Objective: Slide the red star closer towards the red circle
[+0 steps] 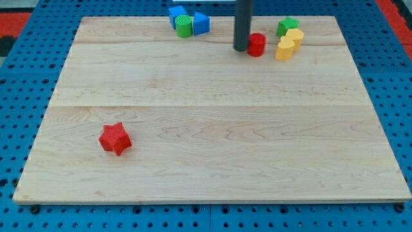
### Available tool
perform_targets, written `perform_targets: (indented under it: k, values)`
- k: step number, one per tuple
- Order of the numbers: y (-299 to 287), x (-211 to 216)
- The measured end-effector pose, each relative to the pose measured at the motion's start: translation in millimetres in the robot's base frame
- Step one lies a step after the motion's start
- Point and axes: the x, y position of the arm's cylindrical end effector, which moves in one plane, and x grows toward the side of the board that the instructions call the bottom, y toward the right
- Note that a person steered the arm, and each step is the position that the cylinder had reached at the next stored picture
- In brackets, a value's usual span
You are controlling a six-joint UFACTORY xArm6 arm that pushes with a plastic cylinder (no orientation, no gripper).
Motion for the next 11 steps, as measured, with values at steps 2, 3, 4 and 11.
perform_targets:
  k: [2,3,4,11]
  values:
    - [-89.3,159.3]
    - [-91.1,258.5]
    - [-184.8,284.3]
    - [-60.5,99.1]
